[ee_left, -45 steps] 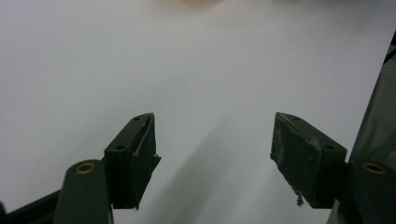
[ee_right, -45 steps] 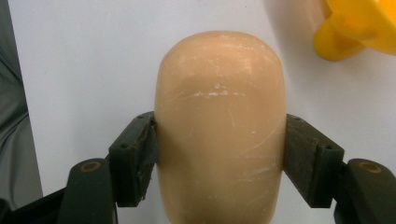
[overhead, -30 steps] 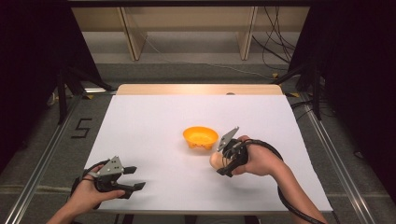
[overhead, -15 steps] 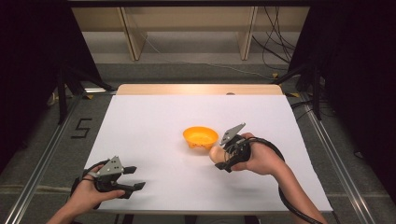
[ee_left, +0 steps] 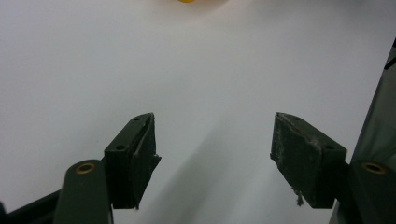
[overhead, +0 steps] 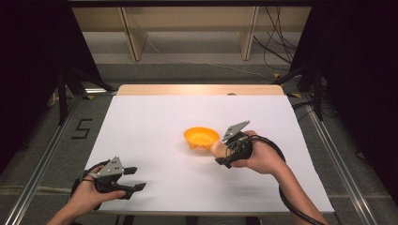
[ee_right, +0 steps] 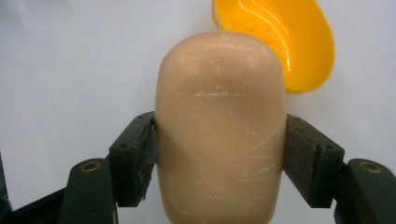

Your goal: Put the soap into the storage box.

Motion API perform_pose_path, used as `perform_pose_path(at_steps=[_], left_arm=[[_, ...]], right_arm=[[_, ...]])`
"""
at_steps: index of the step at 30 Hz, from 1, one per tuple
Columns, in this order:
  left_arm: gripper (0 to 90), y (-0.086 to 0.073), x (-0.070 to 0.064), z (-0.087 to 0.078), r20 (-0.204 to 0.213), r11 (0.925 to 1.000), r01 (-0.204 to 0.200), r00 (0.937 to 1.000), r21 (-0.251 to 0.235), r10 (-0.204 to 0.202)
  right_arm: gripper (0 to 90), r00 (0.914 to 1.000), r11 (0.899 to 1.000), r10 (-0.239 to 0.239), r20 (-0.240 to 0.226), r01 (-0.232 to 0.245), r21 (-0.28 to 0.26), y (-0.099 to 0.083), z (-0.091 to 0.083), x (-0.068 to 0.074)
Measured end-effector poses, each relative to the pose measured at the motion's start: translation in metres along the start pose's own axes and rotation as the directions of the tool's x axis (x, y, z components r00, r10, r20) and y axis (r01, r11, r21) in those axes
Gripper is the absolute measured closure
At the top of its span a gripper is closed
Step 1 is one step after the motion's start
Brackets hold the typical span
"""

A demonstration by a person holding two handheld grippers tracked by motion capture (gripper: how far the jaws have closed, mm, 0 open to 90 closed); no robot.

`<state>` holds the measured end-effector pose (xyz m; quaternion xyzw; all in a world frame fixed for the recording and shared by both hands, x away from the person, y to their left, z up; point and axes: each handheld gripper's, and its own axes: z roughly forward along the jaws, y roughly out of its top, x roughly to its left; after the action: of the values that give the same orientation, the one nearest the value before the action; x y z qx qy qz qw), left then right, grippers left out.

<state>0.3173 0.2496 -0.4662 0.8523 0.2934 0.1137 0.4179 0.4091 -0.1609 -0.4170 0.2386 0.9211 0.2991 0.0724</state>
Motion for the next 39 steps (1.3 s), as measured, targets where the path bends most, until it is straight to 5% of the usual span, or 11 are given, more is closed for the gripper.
perform_pose_path(at_steps=[20,39], left_arm=[[30.9,0.0,0.0,0.0,0.001,1.0,0.006,1.0,-0.007,-0.006],[30.9,-0.001,-0.001,0.001,0.003,0.9993,0.035,0.9994,-0.013,-0.035]], right_arm=[[33.6,0.9975,0.99,0.035,0.061,-0.026,-0.139,0.011,-0.003,-0.006],[33.6,0.9976,0.989,0.02,0.067,-0.01,-0.147,0.023,-0.001,-0.013]])
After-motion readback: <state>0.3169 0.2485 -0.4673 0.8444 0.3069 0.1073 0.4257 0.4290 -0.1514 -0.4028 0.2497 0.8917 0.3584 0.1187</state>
